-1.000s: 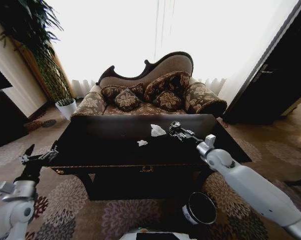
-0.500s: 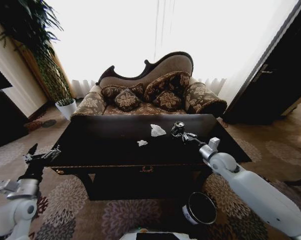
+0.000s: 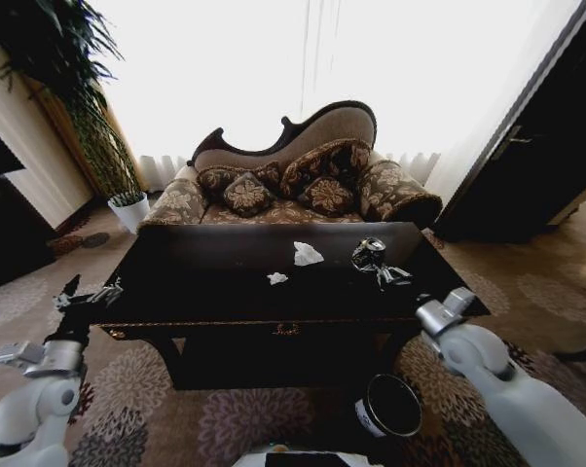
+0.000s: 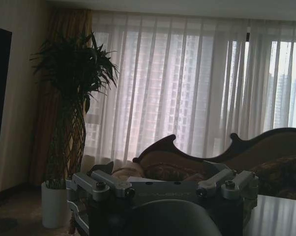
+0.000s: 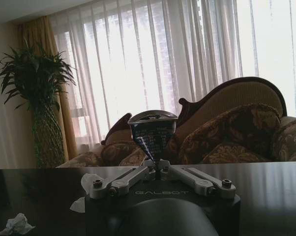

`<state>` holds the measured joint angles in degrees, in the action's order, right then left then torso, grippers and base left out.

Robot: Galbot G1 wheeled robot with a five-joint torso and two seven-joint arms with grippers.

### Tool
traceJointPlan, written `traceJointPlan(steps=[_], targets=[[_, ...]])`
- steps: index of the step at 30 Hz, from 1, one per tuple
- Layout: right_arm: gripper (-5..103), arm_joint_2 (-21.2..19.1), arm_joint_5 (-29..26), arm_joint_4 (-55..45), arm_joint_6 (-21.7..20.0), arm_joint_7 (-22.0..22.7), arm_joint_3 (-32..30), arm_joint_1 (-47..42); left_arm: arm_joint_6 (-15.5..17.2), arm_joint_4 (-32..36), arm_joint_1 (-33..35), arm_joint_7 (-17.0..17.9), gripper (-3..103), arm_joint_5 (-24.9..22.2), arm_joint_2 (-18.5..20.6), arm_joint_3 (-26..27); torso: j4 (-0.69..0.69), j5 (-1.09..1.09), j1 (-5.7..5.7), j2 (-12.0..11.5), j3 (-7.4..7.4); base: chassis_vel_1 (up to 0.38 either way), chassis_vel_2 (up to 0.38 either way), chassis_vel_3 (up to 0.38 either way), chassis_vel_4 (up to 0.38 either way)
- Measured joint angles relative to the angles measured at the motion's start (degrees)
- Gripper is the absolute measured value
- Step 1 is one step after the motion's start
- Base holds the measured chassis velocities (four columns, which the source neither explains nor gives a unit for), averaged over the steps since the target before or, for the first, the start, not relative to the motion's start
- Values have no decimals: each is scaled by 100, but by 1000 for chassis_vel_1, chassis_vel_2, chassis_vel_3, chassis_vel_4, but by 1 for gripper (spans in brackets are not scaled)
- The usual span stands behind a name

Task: Move to the front of the table and place the trash on the table into the trash bin.

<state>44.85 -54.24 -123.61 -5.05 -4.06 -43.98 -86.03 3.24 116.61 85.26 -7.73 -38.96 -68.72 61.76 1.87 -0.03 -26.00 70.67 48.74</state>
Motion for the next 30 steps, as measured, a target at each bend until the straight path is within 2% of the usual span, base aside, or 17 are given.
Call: traceJointPlan(steps=[5,9,14,15,22,25,30], targets=[[0,607,158,-564,31,-244,-905,-980,-23,-68,-111,0,100,2,-22,-203,-1,1,0,0,0,0,0,0,0],[0,918,200,-769,102,-346,-1208,-1365,-33,-70,-143,1,100,-10,-31,-236,0,1,0,0,0,0,0,0,0],[0,1629,185,-1211,241,-441,-1769,-1901,-100,-95,-142,-5,100,-76,-14,-205,0,1,0,-1,0,0,0,0,0],[0,1629,185,-1211,241,-441,-1769,-1901,-100,-95,-142,-5,100,-76,-14,-205,0,1,0,-1,0,0,0,0,0],[0,2329,433,-1711,489,-468,-1884,-2136,-160,-100,-82,-13,100,-119,-81,-13,-4,1,0,-1,0,0,0,0,0],[0,2617,612,-1804,669,-493,-1883,-2250,-189,-74,-71,-17,100,-122,-151,63,1,0,0,-1,0,0,0,0,0],[0,2780,885,-1642,1070,-457,-1847,-2449,-250,-98,-40,-19,100,-151,-217,180,-5,1,0,-1,0,0,0,0,0]])
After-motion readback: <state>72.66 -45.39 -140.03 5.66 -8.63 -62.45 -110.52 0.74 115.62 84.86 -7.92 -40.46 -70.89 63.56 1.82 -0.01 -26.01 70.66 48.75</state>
